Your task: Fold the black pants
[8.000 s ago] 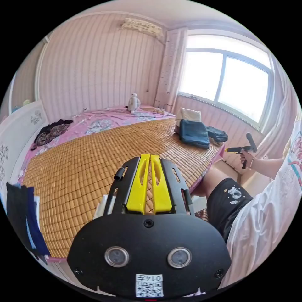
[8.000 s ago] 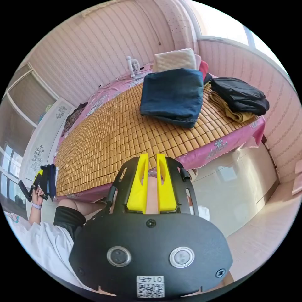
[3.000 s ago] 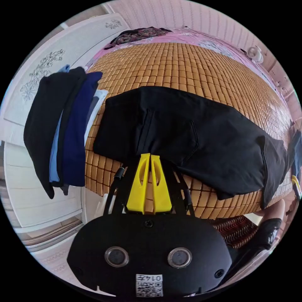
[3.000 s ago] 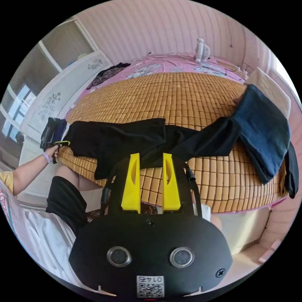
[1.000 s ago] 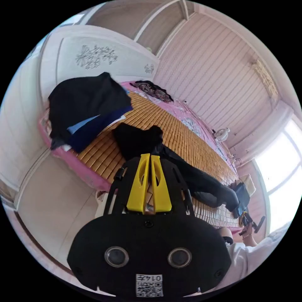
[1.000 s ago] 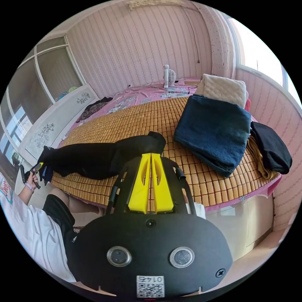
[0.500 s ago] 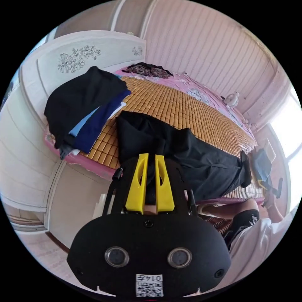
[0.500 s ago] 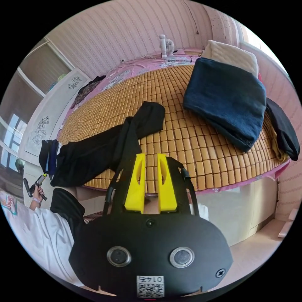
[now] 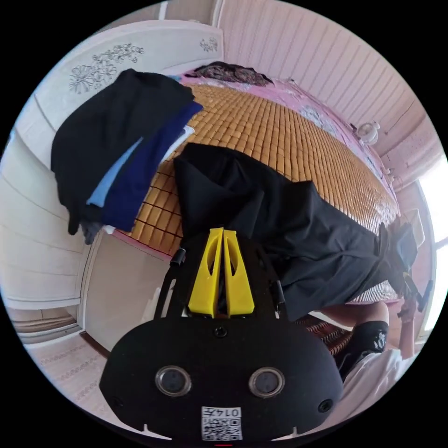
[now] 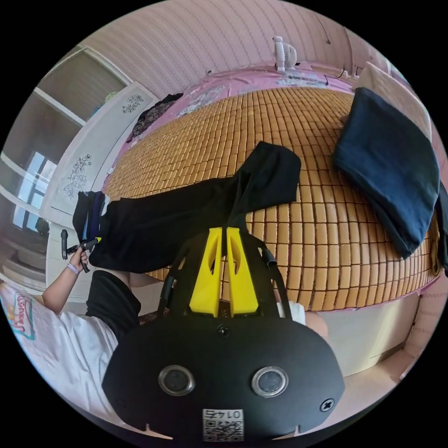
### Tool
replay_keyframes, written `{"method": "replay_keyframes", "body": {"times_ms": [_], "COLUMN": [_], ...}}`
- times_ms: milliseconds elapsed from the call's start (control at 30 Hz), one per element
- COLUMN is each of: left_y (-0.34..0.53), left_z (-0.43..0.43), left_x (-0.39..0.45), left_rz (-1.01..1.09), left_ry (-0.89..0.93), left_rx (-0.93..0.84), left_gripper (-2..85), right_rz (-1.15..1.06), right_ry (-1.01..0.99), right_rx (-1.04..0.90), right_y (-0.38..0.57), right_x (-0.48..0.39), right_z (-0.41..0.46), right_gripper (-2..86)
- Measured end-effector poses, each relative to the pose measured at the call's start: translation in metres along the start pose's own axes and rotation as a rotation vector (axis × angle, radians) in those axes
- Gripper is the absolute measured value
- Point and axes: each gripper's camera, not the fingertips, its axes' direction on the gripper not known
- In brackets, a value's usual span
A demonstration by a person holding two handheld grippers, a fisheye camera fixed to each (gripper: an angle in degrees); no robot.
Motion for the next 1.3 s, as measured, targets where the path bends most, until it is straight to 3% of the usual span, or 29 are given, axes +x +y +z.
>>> {"method": "replay_keyframes", "body": {"times_ms": [100, 267, 367, 567, 667, 733, 833, 900, 1033, 1133, 1200, 1300], "left_y": [0.025, 0.066, 0.063, 0.014, -0.01, -0.02, -0.02, -0.021, -0.022, -0.026, -0.023, -0.003], "left_z": [-0.039, -0.053, -0.049, -0.014, 0.017, 0.056, 0.069, 0.063, 0.029, -0.018, -0.043, -0.05], "left_x": [-0.041, -0.095, -0.072, 0.019, 0.063, 0.086, 0.1, 0.102, 0.088, 0.055, 0.031, -0.012], "left_rz": [-0.152, -0.428, -0.325, -0.026, 0.119, 0.192, 0.284, 0.284, 0.253, 0.127, 0.034, -0.128], "left_ry": [-0.113, -0.088, -0.067, 0.097, 0.036, -0.057, -0.095, -0.101, -0.121, -0.098, -0.116, -0.138], "left_rx": [0.117, 0.123, 0.086, 0.001, -0.072, -0.235, -0.292, -0.272, -0.142, 0.026, 0.101, 0.086], "left_gripper": [-0.9, -0.8, 0.1, 6.6, 8.6, 10.8, 7.9, 2.7, -0.7, -0.9, -0.9, -0.5], "right_rz": [-0.052, 0.131, 0.206, -0.015, -0.059, -0.039, 0.044, 0.068, 0.009, 0.02, 0.02, 0.107], "right_ry": [0.092, 0.275, 0.297, 0.243, 0.245, 0.246, 0.298, 0.44, 0.364, 0.212, 0.009, -0.073], "right_rx": [0.102, -0.063, -0.044, -0.122, -0.172, -0.214, -0.28, -0.248, -0.25, -0.058, 0.185, 0.397], "right_y": [0.033, 0.061, 0.046, -0.041, -0.078, -0.095, -0.111, -0.115, -0.121, -0.123, -0.118, -0.09], "right_x": [0.007, 0.044, 0.047, -0.006, -0.026, -0.03, -0.028, -0.031, -0.03, -0.022, -0.01, 0.017], "right_z": [-0.05, -0.047, -0.04, 0.04, 0.088, 0.116, 0.155, 0.161, 0.155, 0.111, 0.058, 0.015], "right_gripper": [0.1, 0.9, 1.8, 5.4, 7.2, 9.1, 10.0, 5.0, 0.1, -0.6, -0.7, -0.4]}}
